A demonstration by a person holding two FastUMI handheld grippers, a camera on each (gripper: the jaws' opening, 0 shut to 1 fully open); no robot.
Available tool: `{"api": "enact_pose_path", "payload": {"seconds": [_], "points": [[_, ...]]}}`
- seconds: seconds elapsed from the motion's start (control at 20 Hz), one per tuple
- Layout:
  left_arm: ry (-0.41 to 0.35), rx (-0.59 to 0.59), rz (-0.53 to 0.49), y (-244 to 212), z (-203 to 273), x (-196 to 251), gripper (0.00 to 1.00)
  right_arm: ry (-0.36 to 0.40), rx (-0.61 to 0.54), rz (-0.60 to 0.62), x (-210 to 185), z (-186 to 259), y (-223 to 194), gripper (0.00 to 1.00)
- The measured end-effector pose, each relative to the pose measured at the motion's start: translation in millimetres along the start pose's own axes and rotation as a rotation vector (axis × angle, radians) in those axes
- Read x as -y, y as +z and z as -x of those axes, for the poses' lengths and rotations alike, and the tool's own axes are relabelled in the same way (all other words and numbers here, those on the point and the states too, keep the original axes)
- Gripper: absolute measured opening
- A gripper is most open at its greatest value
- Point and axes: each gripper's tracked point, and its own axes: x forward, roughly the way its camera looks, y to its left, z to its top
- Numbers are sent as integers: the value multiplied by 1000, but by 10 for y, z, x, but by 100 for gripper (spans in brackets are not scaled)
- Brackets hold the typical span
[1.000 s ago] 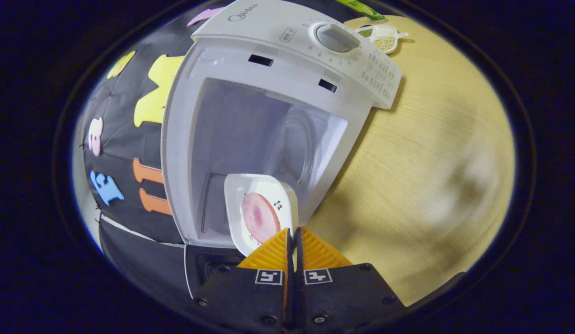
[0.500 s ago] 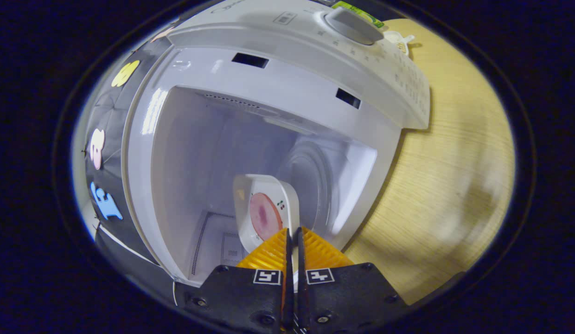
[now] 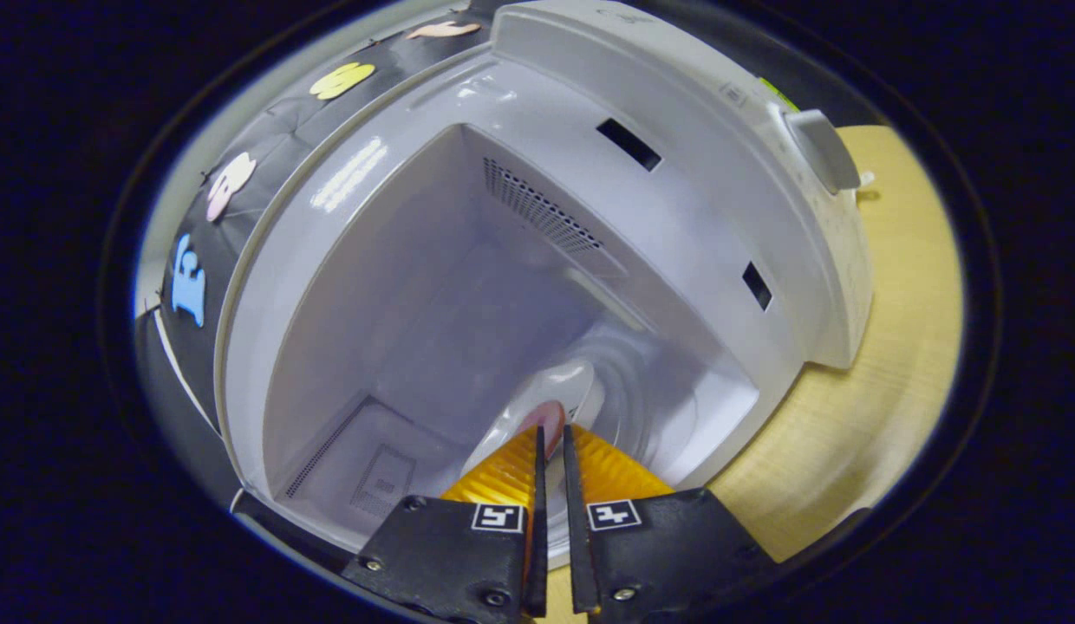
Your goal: Open the microwave oven with the left hand, put the food in, and close the microwave oven.
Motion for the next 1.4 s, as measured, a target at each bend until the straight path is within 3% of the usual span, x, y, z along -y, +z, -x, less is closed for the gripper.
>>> {"api": "enact_pose_path", "payload": {"seconds": [0.05,0.15,0.2,0.3,0.35,0.4,0.5,0.6,0.65,0.7,0.75,0.8,0.85,0.9,0.95,1.0,1.2,1.25,1.3,1.35,1.4], "points": [[1,6,1,15,15,-8,96,11,-3,34,-6,26,7,18],[3,16,9,15,35,-26,95,25,-6,106,-8,139,18,25],[6,15,13,-3,54,-44,95,42,-8,136,-27,229,14,17],[8,26,10,-14,108,-81,96,74,-15,199,-45,419,24,39],[10,32,7,-16,128,-93,95,93,-30,231,-49,511,7,71],[16,31,8,-40,144,-112,95,108,-43,262,-52,639,7,67],[12,32,13,-81,198,-141,95,116,-66,299,14,890,32,100],[10,22,9,-115,266,-224,95,122,-65,342,60,1182,181,100],[8,26,8,-103,318,-267,95,144,-43,362,32,1336,311,90],[0,34,3,-86,347,-303,95,160,-34,386,18,1503,414,90],[-2,41,-2,-78,377,-341,95,173,-21,411,4,1657,544,100],[2,41,-4,-88,387,-391,95,173,-10,438,35,1818,671,90],[0,41,-2,-102,401,-423,95,183,-8,452,44,1971,798,90],[-8,43,2,-113,412,-437,95,199,-5,460,45,2119,899,100],[-25,50,11,-99,420,-431,95,230,0,448,9,2275,1013,90],[-45,53,18,-119,433,-436,95,244,5,453,8,2433,1129,100],[-46,85,53,-54,366,-609,94,248,50,540,127,2923,1613,100],[-49,84,76,-47,331,-642,86,244,65,562,174,3034,1733,100],[-50,94,98,-27,285,-679,93,239,77,593,245,3128,1848,90],[-55,94,116,-22,237,-705,81,231,89,618,307,3216,1965,100],[-60,98,131,-33,190,-740,90,224,103,650,356,3304,2100,100]]}}
